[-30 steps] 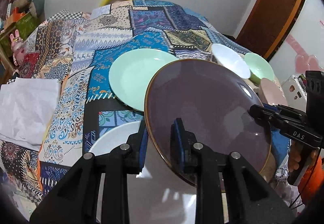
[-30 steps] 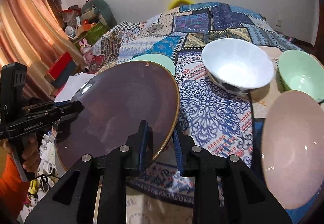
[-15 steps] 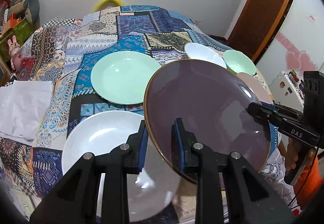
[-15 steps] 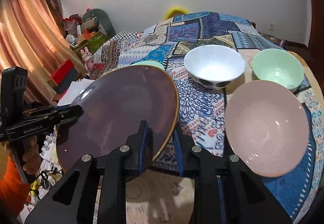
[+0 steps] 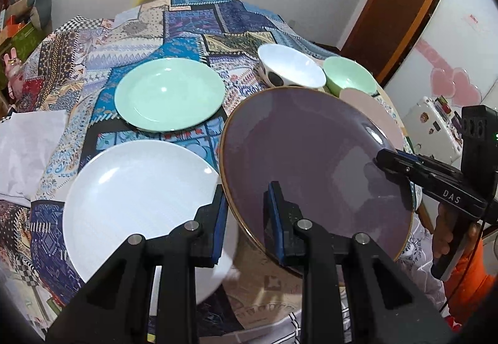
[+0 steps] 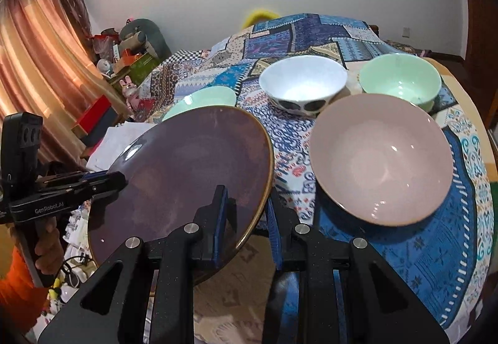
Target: Organize plates and bowls
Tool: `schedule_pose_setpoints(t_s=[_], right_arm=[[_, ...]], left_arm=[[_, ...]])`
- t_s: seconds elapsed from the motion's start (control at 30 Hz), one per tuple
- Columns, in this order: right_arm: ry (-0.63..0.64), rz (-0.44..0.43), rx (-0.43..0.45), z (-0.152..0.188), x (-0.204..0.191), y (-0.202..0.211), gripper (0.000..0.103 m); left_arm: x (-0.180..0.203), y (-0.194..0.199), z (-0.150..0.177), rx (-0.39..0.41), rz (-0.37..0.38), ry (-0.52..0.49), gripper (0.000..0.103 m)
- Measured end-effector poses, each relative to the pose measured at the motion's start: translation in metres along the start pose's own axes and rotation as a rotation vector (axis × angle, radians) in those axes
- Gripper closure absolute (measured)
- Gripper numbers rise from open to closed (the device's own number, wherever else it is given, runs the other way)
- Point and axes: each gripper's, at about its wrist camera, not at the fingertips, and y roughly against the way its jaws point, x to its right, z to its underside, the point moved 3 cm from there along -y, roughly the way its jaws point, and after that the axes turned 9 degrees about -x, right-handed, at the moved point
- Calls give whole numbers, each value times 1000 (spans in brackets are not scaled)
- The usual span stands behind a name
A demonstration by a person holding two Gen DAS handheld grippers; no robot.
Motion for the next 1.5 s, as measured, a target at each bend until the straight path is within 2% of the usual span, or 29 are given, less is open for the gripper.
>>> schedule_pose_setpoints(t_s=[0.37, 0.93, 1.27, 1.5], right_arm=[[-42, -11, -40, 18, 20, -9, 81], [-92, 5, -97, 29, 40, -28, 81], [-72, 28, -108, 28, 41, -29, 78], [-40, 73, -97, 29, 37, -13, 78]], left_arm=[[9, -24, 14, -70, 6, -6, 78], [10, -66, 9, -148, -11, -10, 77], [14, -67, 12, -147, -30, -47, 75], [17, -49, 19, -103, -75, -74, 74]])
